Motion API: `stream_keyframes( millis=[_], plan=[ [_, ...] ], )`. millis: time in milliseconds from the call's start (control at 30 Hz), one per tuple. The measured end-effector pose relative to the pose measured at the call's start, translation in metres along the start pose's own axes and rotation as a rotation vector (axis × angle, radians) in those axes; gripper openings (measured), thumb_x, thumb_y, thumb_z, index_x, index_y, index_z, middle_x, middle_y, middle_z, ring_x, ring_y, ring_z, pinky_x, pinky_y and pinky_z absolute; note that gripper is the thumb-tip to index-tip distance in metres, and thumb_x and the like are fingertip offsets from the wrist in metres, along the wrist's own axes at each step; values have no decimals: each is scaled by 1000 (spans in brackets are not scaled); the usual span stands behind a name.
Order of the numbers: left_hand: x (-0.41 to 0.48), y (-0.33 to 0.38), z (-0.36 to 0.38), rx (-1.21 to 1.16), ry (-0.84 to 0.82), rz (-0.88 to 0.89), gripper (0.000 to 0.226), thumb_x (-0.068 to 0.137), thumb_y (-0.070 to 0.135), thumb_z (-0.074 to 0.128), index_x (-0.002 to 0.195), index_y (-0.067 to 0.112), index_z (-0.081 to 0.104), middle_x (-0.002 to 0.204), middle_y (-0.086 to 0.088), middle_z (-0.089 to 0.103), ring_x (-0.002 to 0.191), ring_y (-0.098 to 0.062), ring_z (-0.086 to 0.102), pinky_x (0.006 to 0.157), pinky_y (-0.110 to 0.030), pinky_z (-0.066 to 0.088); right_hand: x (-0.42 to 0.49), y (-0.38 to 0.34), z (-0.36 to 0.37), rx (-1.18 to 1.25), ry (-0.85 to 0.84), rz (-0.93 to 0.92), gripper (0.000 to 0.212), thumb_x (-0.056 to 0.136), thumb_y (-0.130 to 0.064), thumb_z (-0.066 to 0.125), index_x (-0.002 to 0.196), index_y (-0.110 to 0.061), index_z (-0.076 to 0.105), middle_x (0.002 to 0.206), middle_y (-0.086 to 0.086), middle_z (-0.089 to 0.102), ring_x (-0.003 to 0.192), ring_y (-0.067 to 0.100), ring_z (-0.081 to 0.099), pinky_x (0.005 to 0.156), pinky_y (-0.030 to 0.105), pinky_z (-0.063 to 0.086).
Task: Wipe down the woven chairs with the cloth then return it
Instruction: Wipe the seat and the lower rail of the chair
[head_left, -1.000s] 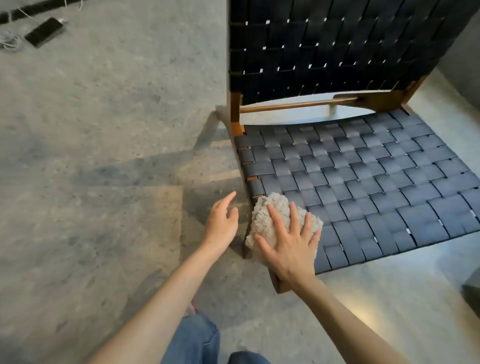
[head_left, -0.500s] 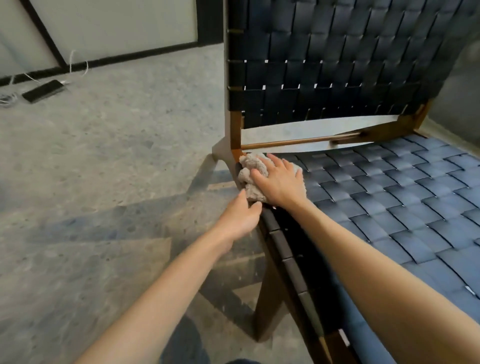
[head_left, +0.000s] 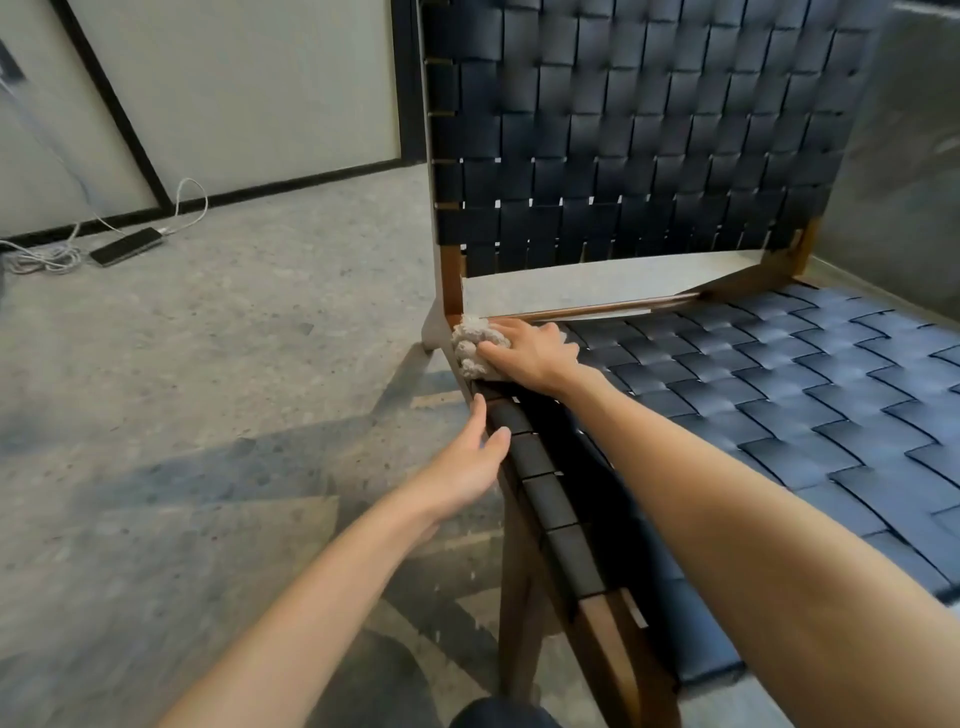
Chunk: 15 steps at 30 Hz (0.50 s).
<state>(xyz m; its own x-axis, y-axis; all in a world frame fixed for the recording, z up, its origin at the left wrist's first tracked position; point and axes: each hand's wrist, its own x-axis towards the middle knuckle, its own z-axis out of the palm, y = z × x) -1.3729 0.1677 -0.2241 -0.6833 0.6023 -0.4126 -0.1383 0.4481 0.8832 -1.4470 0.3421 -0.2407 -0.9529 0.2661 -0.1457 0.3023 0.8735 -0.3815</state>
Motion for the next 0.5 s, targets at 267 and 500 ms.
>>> stream_keyframes(
  millis=[267,500],
  plan=[
    [-29,4,5,90,97,-30,51,101,7,30,149,25,25,150,3,34,95,-3,49,81,-25,38,-111,4,-31,79,-51,-57,71,74,-62,35,139,-36,45,147,-7,42,130,34,33,102,54,31],
    [-33,20,17,176,289,31,54,98,-1,31,149,16,25,153,-6,31,94,-10,56,75,-10,44,-225,14,-53,-11,-72,-232,76,66,-69,17,132,-47,47,145,-21,39,113,24,36,92,48,38]
  ],
)
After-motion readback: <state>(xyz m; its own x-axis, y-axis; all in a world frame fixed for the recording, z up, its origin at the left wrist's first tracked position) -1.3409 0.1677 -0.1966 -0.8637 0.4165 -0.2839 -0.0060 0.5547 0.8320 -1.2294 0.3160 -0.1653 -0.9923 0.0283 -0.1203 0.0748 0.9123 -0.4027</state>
